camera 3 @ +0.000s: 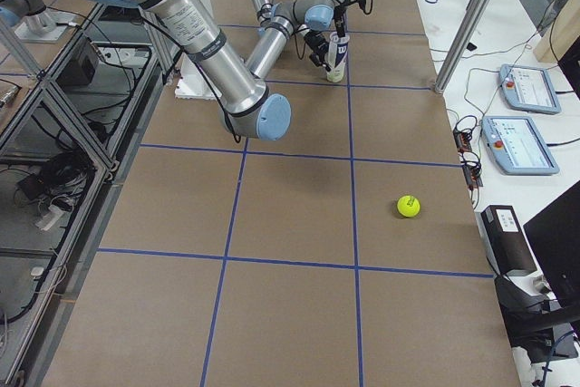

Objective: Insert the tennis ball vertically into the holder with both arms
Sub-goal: 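Move the right gripper back toward the remaining yellow ball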

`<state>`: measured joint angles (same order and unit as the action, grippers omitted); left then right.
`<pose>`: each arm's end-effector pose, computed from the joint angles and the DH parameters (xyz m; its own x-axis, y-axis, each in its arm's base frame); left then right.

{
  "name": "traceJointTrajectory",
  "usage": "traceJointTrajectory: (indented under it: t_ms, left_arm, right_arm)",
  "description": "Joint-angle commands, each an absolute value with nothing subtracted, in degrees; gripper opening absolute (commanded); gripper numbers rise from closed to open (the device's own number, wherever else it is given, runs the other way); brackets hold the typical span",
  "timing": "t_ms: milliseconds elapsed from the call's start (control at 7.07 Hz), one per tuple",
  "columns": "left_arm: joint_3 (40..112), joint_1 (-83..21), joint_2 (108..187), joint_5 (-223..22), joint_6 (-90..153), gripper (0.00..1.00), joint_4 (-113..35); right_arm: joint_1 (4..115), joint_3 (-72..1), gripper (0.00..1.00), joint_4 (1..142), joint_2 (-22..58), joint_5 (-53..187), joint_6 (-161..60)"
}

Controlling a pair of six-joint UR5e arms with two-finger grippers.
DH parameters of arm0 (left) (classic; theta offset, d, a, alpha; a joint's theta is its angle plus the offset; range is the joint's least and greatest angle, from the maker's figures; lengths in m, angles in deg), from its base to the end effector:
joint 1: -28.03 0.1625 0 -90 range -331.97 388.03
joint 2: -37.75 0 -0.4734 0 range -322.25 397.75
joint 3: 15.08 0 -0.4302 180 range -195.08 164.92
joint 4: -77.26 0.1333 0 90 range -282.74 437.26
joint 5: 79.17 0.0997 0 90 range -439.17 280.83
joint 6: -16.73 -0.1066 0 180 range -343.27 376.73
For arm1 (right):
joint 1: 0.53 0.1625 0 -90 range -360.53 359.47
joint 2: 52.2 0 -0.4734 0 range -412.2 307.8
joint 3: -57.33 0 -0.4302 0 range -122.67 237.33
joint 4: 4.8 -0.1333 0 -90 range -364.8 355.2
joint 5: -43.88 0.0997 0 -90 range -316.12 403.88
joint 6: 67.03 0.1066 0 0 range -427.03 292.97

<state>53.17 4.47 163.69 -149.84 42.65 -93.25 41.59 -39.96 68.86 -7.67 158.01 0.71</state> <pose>0.6540 -0.4691 0.3327 0.5784 0.6737 -0.4600 0.3646 0.2910 0.8845 -0.4770 -0.5523 0.0936 0.3694 -0.1320 0.9198 -0.2041 0.9542 0.2189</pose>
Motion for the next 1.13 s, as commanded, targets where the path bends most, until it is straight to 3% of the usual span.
traceJointTrajectory:
  t_ms: [0, 566, 849, 990]
  left_arm:
    - [53.21, 4.47, 163.70, -149.83, 42.48, 0.98, -93.17]
    - [53.21, 4.47, 163.70, -149.83, 42.39, 0.99, -93.16]
    - [53.21, 4.47, 163.70, -149.83, 42.39, 0.99, -93.16]
    - [53.21, 4.47, 163.61, -149.83, 42.39, 0.99, -93.16]
  right_arm:
    - [48.04, -39.96, 0.99, 69.12, -3.00, 158.75, -3.71]
    - [62.27, -35.95, 0.99, 74.22, 7.62, 159.11, -28.15]
    - [68.80, -25.00, 0.99, 70.13, 8.54, 162.79, -37.22]
    - [68.73, -14.58, 0.99, 57.47, 8.80, 162.28, -37.15]
